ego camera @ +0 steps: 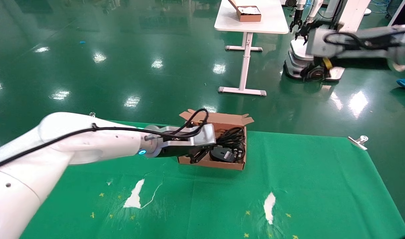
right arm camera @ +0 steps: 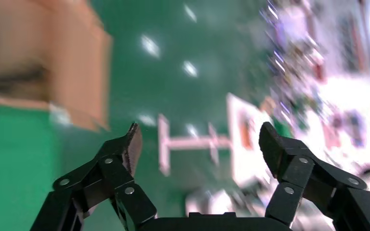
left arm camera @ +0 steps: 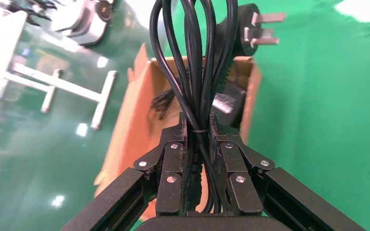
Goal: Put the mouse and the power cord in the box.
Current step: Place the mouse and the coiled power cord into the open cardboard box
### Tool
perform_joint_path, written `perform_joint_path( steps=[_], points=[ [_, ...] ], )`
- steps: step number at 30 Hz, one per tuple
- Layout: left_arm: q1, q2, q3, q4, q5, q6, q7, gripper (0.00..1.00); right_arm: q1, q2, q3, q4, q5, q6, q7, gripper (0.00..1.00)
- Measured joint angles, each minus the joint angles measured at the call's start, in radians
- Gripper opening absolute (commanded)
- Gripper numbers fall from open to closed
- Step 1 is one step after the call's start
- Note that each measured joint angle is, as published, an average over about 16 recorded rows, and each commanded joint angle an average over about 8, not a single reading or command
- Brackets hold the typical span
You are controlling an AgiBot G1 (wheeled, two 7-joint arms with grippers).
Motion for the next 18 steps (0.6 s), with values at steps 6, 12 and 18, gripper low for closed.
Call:
perform_joint_path(
  steps=[6,12,18],
  points=[
    [-0.011,0.001,0.141,-0.098,0.027,-0.111,-0.083,0.08,0.038,0.037,-0.01,-0.011,-0.008,-0.147,-0.001,1.0],
    [-0.03,0.001,0.262,-0.161,0.045,-0.184,-0.156,0.84,0.064,0.037,-0.018,-0.021,-0.017,-0.195,0.005,1.0],
    [-0.039,0.0,0.327,-0.189,0.043,-0.219,-0.207,1.0,0.083,0.031,-0.022,-0.021,-0.024,-0.211,0.008,1.0]
  ],
)
